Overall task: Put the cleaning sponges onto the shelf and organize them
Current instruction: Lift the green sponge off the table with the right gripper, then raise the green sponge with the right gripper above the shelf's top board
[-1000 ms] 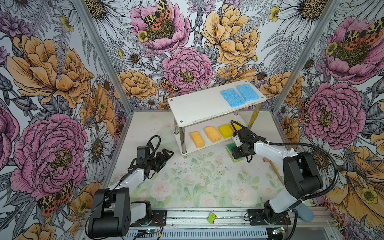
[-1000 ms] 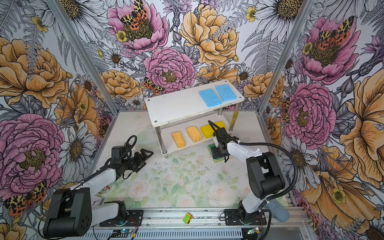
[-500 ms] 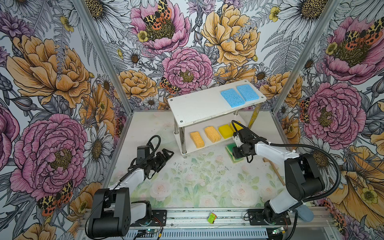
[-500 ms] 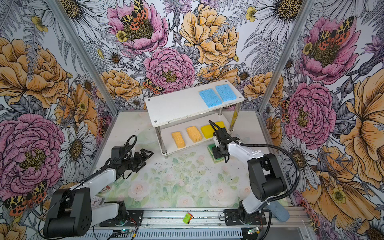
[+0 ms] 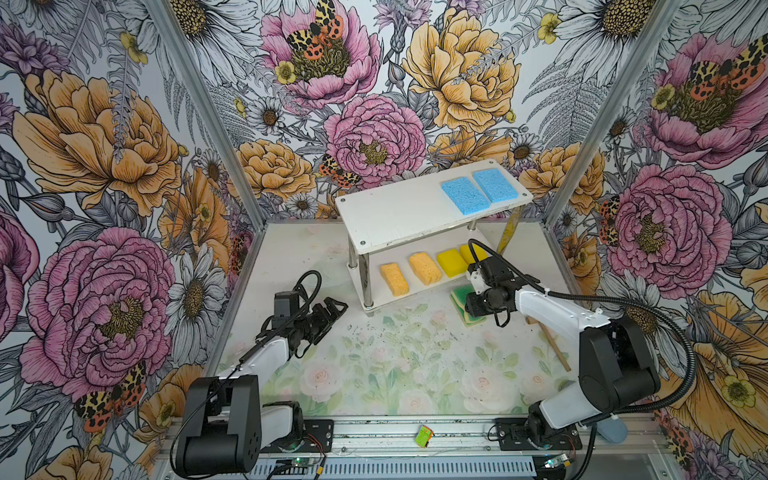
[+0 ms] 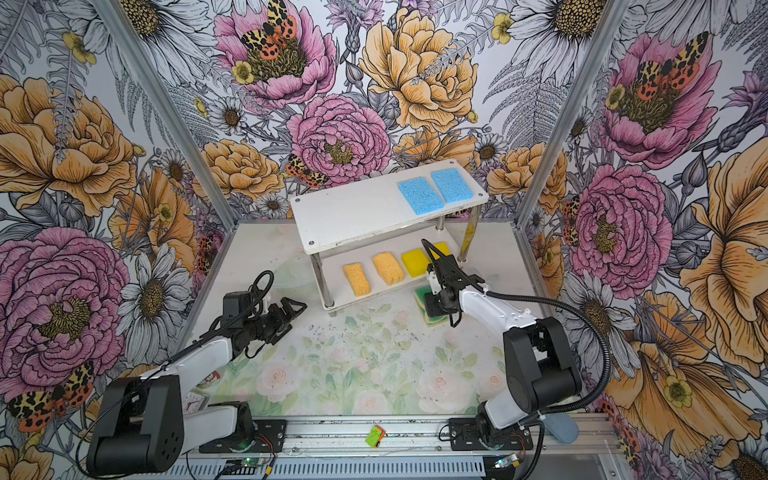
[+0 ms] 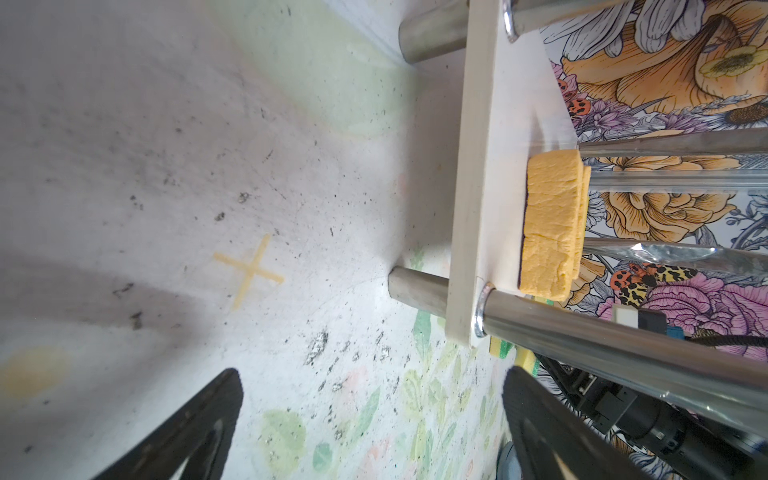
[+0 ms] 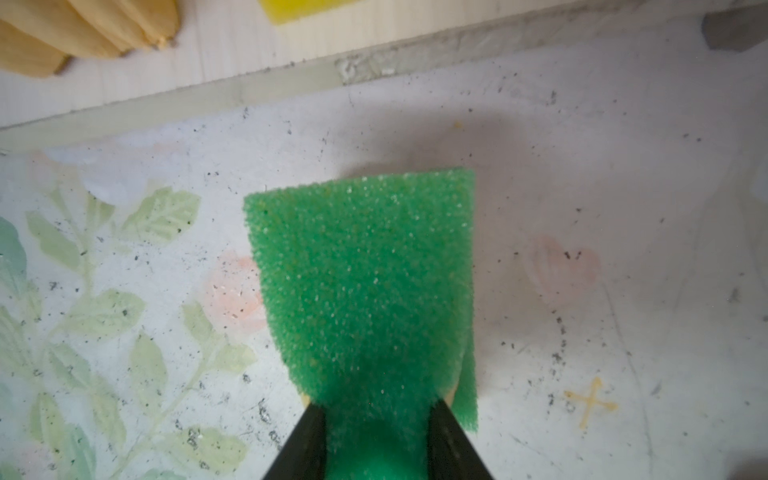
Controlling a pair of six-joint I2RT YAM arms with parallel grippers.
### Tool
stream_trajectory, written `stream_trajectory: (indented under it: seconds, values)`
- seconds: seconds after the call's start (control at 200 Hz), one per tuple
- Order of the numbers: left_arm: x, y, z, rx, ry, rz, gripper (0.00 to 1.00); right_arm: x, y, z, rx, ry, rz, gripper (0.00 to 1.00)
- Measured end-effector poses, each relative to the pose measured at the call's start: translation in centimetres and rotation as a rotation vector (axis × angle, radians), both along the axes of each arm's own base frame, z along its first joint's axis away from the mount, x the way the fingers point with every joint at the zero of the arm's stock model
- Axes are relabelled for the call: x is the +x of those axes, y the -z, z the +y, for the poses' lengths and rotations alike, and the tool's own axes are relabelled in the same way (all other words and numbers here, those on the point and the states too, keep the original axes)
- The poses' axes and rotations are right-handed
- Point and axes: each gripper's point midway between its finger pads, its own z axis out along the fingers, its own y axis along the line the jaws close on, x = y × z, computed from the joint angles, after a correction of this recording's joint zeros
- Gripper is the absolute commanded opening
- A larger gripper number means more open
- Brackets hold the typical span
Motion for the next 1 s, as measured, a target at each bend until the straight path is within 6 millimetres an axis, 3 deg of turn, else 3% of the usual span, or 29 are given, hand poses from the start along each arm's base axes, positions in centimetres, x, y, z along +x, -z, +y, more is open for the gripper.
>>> stream_trajectory:
  seconds: [0.545,1.001]
  values:
    - [0.0,0.4,0.0,0.000,0.000,0.013,0.99,-4.0,-5.4,3.0,0.117,-0.099,0.001,0.35]
    - [0.0,1.2,-0.1,-0.001,0.003,0.035,0.99,-4.7,-11.6,4.0,0.196,-0.139,-0.079,0.33]
